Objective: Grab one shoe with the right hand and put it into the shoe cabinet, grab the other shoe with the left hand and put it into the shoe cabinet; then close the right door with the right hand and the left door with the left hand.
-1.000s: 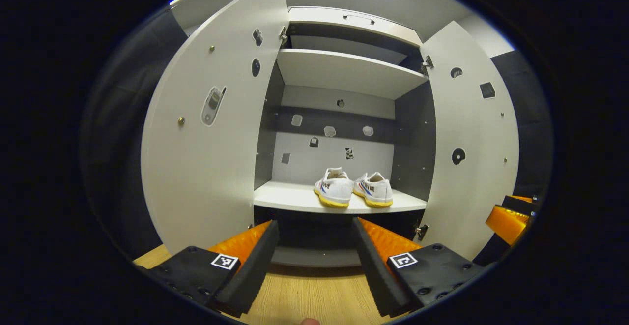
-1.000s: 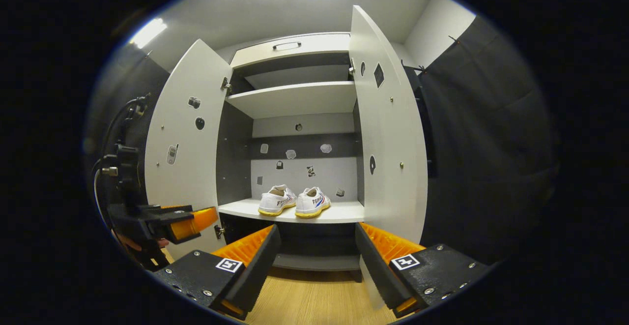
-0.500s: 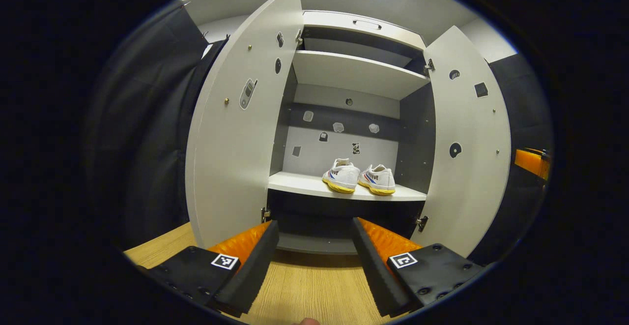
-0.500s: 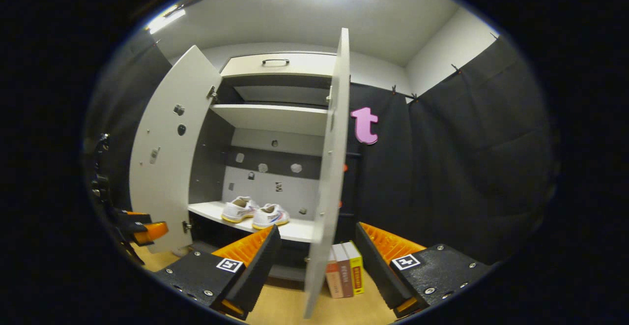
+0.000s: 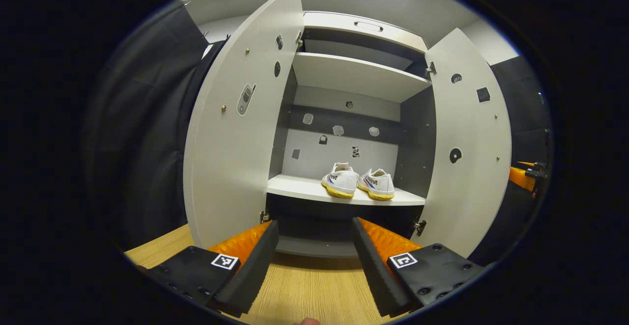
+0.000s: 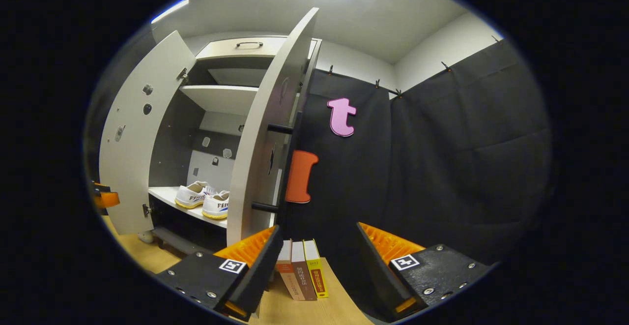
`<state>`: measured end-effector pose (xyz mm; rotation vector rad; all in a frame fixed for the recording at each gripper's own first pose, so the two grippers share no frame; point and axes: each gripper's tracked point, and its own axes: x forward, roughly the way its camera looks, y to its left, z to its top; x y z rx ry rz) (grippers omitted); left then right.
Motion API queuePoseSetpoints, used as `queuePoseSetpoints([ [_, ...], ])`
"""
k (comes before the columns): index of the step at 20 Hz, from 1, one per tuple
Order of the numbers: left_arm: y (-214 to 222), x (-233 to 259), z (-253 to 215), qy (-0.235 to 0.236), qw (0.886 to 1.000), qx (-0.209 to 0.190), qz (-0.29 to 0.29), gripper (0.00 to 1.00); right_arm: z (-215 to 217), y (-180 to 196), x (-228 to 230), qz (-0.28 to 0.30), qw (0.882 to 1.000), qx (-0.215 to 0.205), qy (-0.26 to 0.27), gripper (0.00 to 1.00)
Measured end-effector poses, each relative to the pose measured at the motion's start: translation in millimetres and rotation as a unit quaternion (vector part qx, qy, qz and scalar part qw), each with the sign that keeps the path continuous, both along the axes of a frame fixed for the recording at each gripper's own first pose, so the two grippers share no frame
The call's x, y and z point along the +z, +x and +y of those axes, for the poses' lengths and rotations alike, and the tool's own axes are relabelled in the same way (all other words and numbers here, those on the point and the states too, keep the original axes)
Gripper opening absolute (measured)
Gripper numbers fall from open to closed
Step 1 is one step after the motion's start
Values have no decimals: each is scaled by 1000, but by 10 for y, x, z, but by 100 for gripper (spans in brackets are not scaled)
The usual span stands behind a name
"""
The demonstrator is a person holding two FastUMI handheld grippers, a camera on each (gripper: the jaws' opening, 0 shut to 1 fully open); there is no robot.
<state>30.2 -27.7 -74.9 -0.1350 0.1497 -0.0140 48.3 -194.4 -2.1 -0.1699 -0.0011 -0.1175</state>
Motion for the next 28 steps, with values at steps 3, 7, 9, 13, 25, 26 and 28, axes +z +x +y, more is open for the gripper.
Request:
queuePoseSetpoints([
  [3,10,-26,-34,-3,1000,-2,7,95,111,51,20,-1,1000,7,-3,89],
  [7,0,0,-89,-11,1000,-8,5,96,309,65,34,12,1000,27,4,88],
  [9,-6,31,-104,-7,1000,-11,0,96,514,98,2,20,998,52,19,87],
  [13,-40,34,-43,-8,1000,-9,-3,96,933,197,-22,17,997,79,22,87],
  [25,-50,10,515,-11,999,31,3,96,2422,995,-411,36,984,169,50,92],
  [26,-57,11,551,-11,999,34,3,94,2522,1097,-470,39,983,169,50,88],
  [28,-79,22,610,-12,999,37,1,94,2688,1263,-575,43,984,167,50,93],
])
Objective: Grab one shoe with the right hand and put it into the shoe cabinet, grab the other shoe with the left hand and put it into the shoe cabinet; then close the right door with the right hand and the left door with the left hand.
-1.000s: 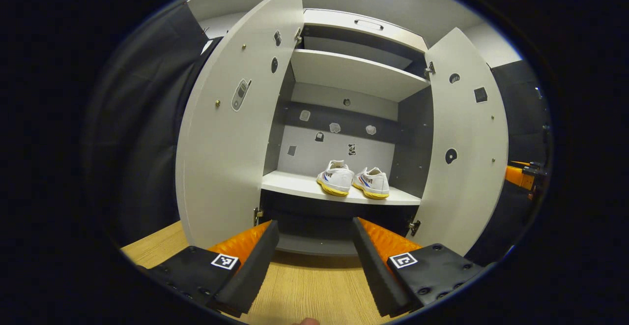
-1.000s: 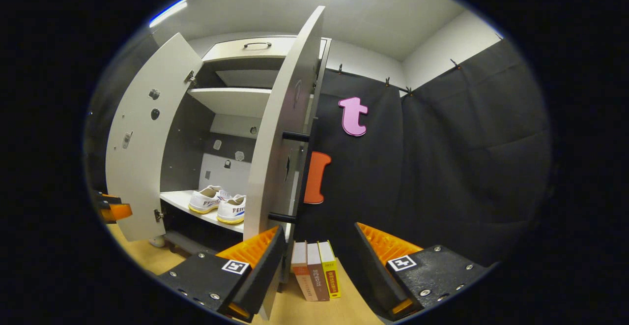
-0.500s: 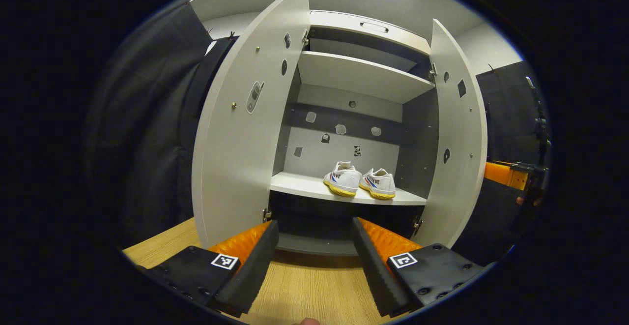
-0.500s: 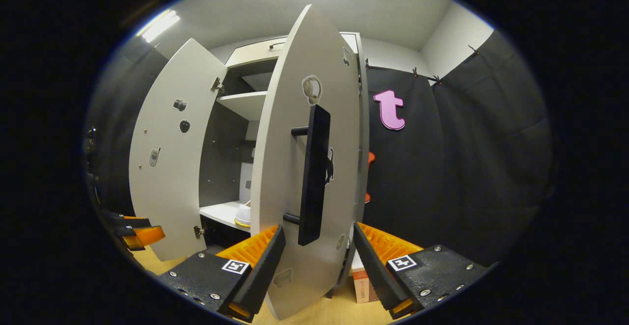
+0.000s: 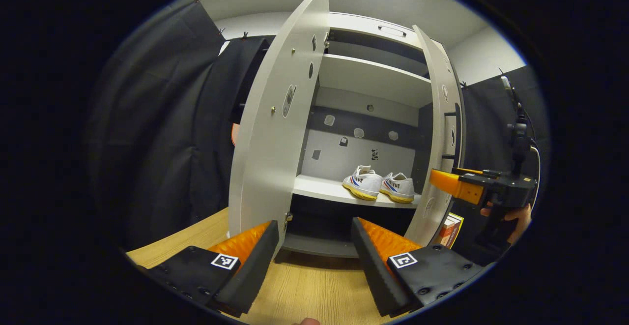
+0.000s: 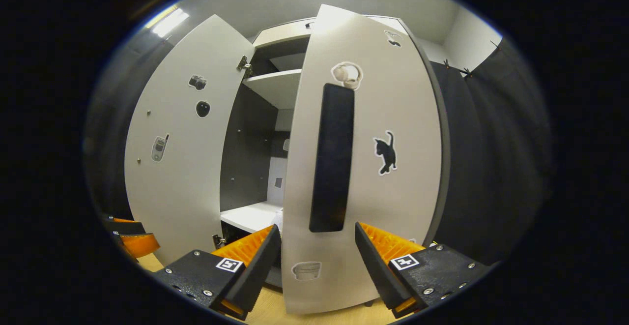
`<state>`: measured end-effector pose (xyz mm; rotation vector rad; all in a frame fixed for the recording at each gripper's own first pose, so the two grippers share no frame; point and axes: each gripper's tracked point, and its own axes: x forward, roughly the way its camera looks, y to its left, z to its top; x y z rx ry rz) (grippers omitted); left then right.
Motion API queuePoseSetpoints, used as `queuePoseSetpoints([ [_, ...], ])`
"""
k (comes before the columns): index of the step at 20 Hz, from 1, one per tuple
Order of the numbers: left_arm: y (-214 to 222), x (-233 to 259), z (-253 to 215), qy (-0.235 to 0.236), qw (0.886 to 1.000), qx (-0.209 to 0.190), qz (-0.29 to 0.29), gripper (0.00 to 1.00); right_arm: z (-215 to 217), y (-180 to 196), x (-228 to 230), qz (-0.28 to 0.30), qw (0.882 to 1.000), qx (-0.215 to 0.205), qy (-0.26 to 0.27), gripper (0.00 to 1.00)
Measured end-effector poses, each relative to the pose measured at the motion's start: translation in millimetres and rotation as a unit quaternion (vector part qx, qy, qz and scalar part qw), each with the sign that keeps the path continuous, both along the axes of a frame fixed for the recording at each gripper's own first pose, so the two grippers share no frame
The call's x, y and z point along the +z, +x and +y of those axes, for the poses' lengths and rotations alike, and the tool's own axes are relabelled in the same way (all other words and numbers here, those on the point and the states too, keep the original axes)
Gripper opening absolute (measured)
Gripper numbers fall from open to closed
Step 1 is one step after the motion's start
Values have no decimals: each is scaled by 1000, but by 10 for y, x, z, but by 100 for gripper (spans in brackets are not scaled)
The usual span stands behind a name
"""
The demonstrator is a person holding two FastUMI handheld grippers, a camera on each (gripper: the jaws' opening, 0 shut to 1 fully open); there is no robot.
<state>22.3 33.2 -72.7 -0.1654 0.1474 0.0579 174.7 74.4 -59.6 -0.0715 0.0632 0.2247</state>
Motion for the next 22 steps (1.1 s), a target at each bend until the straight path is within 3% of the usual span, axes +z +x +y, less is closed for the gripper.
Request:
queuePoseSetpoints([
  [1,-5,7,22,1,1000,2,-2,96,-49,1,63,-4,1000,-23,-9,97],
  [3,-28,15,61,5,1000,5,-4,94,-56,29,-36,-10,1000,-24,-11,94],
  [5,-44,11,105,12,1000,7,-5,94,-71,23,1,-13,1000,-21,10,97],
  [9,2,2,89,18,1000,0,-4,96,-65,124,-24,7,999,-7,41,91],
  [10,21,18,73,18,1000,-3,-6,94,-67,146,-49,13,999,-4,43,94],
  [13,62,36,-3,19,1000,-13,-10,96,-69,231,-82,13,999,2,34,91],
  [14,76,38,-32,20,1000,-16,-9,96,-74,246,-88,11,999,3,31,95],
  [22,74,136,-193,12,999,-32,-14,96,-96,245,-101,6,1000,3,19,94],
])
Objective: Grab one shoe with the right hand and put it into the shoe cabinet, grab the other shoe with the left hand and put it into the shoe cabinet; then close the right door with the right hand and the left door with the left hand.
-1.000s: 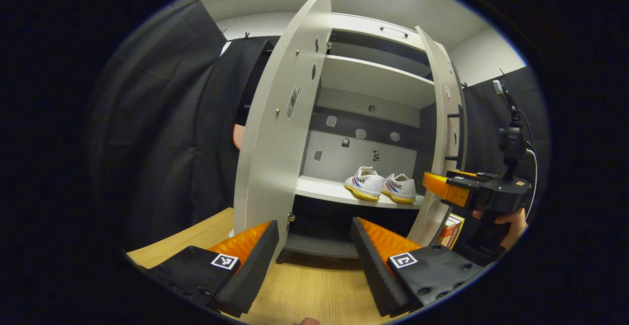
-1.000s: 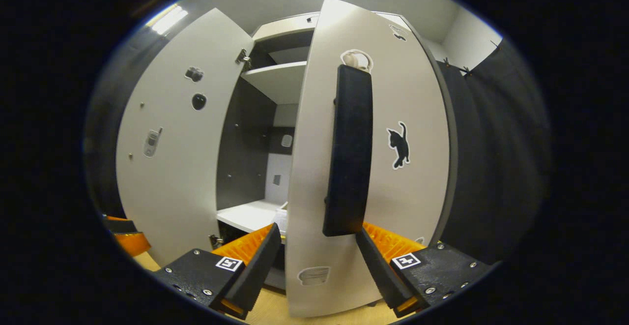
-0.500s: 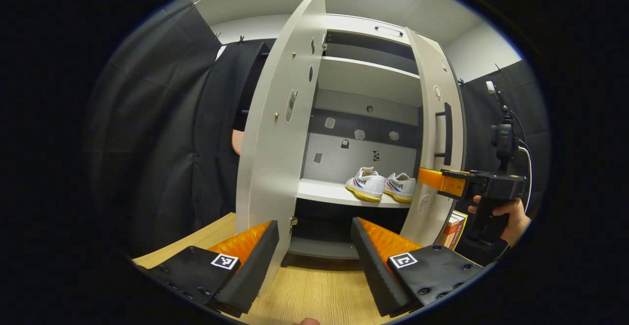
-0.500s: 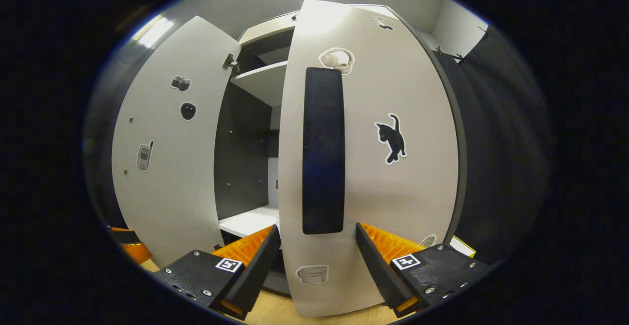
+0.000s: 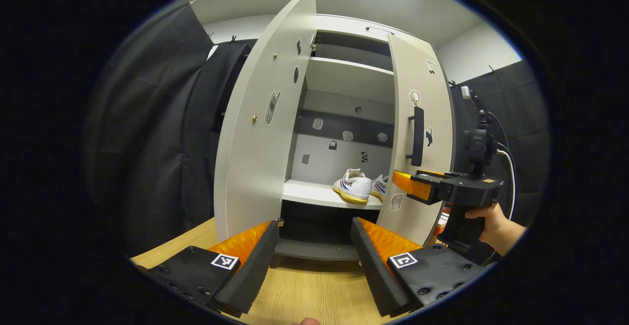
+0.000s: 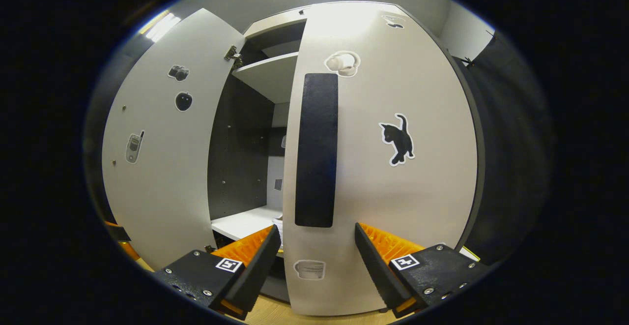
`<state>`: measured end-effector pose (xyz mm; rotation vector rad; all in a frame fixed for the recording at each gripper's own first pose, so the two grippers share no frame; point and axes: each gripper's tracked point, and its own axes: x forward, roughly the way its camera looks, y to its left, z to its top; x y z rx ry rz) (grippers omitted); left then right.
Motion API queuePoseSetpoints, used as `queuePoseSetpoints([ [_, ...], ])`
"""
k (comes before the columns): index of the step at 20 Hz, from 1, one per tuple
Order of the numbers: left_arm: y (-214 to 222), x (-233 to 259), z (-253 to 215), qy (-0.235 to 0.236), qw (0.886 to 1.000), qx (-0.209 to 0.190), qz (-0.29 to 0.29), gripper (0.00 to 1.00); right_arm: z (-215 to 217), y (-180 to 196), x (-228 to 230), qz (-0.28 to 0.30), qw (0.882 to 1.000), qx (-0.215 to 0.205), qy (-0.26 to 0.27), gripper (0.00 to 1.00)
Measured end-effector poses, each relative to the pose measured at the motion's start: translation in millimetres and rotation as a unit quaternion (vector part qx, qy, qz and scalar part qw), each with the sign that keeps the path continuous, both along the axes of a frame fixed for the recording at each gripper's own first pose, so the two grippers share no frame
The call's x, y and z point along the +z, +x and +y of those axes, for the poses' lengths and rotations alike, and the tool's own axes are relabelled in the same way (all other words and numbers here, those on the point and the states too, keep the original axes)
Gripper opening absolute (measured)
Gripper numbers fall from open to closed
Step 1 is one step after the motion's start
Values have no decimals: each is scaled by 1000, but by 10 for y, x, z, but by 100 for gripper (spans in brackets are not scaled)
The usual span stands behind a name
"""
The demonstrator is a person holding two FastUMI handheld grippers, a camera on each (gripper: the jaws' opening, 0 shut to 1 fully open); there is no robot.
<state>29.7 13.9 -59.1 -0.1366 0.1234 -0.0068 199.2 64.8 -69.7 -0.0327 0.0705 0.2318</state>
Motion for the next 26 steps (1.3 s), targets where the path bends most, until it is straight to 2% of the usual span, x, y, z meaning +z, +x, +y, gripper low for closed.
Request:
queuePoseSetpoints([
  [4,-17,139,27,8,1000,6,2,96,-147,-154,170,-14,1000,-26,3,94],
  [8,-91,467,145,16,1000,19,-16,96,-368,-763,236,-9,999,-44,10,94],
  [12,-204,761,381,16,999,38,-28,95,-606,-1312,67,12,997,-73,26,94],
  [15,-280,927,719,17,997,73,-34,94,-740,-1631,-39,20,995,-84,54,94],
  [19,-282,1093,1356,33,990,133,-45,94,-956,-1875,-94,4,995,-102,15,94],
  [21,-195,1151,1712,41,984,165,-48,94,-924,-1935,-78,7,995,-94,19,94],
  [23,-27,1155,2086,45,977,202,-44,97,-906,-1966,-57,7,996,-89,26,94],
  [24,84,1161,2177,44,977,206,-42,96,-912,-1976,-68,9,996,-89,22,94],
  [26,304,1178,2204,42,980,189,-46,97,-922,-1979,-79,11,996,-89,13,94],
])
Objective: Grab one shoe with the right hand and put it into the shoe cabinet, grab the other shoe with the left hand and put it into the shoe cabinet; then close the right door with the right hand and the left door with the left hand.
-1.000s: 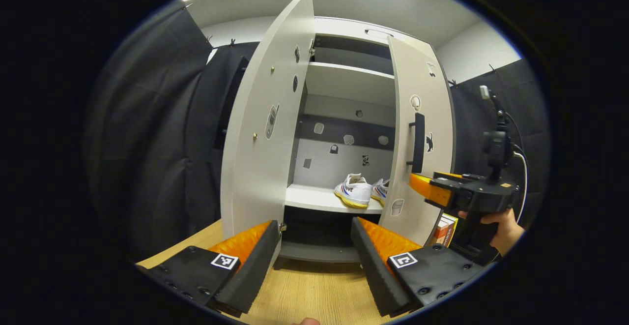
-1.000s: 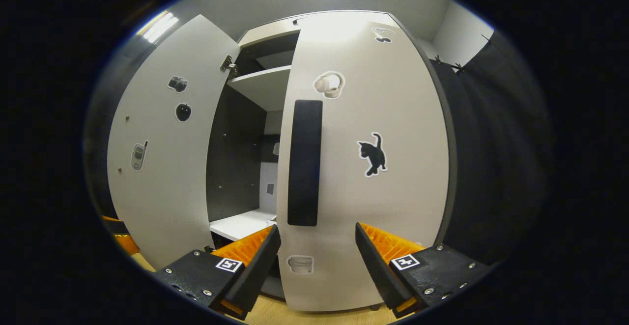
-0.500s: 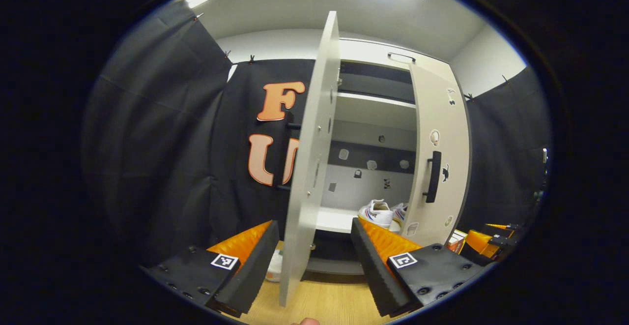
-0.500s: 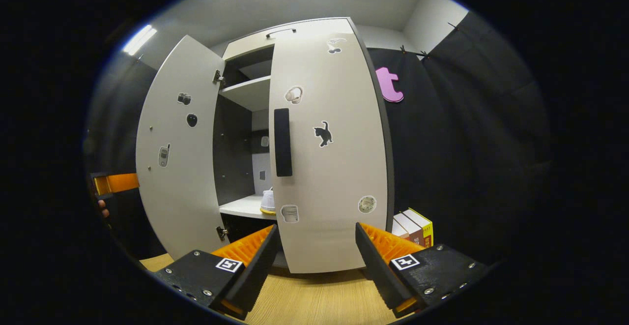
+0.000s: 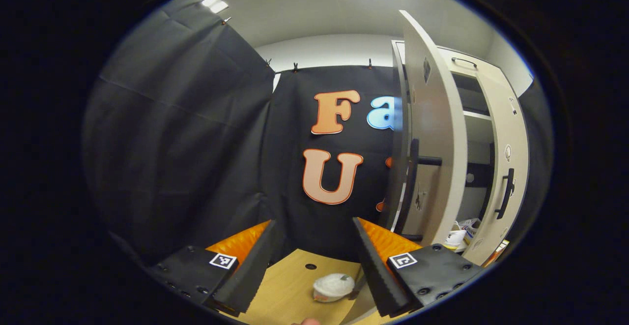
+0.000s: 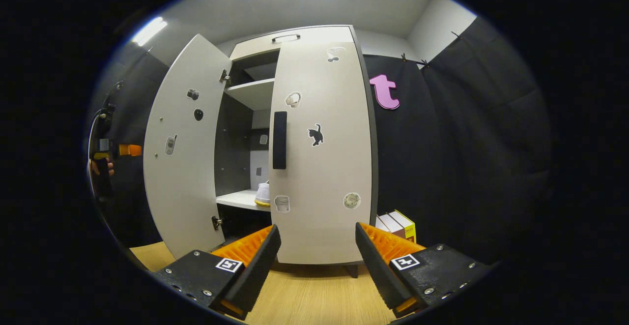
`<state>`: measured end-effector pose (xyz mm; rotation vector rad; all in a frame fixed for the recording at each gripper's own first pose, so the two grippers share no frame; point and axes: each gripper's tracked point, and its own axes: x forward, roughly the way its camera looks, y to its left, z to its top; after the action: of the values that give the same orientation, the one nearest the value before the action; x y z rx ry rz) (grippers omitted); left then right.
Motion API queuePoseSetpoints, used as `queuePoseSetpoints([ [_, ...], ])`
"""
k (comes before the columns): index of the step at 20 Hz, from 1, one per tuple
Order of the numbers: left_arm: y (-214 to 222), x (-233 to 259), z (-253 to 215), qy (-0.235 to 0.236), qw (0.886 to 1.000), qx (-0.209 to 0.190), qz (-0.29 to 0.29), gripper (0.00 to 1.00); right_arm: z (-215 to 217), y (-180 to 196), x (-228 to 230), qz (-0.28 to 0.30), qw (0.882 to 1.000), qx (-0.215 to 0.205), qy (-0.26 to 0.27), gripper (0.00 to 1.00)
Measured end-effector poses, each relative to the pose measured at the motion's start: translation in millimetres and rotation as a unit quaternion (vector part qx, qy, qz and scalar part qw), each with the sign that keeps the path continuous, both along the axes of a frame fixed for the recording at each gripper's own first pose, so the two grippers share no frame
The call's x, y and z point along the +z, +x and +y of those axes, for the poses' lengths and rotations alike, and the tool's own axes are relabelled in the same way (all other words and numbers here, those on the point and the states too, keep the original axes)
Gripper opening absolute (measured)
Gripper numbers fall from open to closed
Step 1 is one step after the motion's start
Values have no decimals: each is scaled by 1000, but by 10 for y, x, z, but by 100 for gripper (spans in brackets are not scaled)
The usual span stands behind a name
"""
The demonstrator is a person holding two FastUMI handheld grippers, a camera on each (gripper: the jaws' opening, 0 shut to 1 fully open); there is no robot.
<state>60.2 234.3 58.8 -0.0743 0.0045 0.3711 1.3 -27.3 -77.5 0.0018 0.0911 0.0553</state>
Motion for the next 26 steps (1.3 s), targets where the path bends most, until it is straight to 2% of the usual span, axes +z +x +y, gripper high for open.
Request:
queuePoseSetpoints([
  [2,187,17,-55,2,1000,-19,-7,97,-11,-13,4,1,1000,0,-10,94],
  [3,217,38,-42,10,1000,-14,-7,99,-31,-8,14,1,1000,-1,-14,94],
  [6,248,77,-96,27,1000,-13,0,91,-75,-3,68,-3,1000,-6,-17,94],
  [7,250,88,-150,30,999,-18,3,95,-89,4,88,-5,1000,-8,-17,94],
  [8,249,102,-207,36,999,-25,3,95,-91,9,113,-7,1000,-8,-17,94],
  [9,252,115,-282,42,999,-30,5,90,-91,15,124,-8,1000,-8,-16,94],
  [10,253,126,-358,47,998,-36,6,99,-85,25,133,-9,1000,-6,-16,94],
  [11,256,133,-435,52,998,-43,6,94,-81,32,136,-10,1000,-5,-15,94],
  [13,281,140,-619,52,997,-60,6,94,-81,28,139,-10,1000,-3,-18,94],
  [14,313,134,-733,52,996,-74,7,99,-90,37,147,-11,1000,-3,-20,94],
  [17,385,139,-1099,52,992,-113,5,99,-146,32,169,-14,1000,-9,-20,94],
  [20,479,129,-1400,47,989,-142,-2,94,-240,19,196,-16,999,-20,-23,94],
  [21,532,143,-1452,45,988,-148,-4,90,-269,17,200,-17,999,-24,-24,94],
  [23,654,151,-1599,37,986,-164,-7,99,-332,-2,195,-15,999,-32,-27,94],
  [24,711,172,-1680,26,984,-178,-11,96,-363,-3,197,-15,999,-36,-28,94],
  [26,817,193,-1810,19,980,-195,-17,96,-403,-11,202,-14,999,-43,-28,94],
])
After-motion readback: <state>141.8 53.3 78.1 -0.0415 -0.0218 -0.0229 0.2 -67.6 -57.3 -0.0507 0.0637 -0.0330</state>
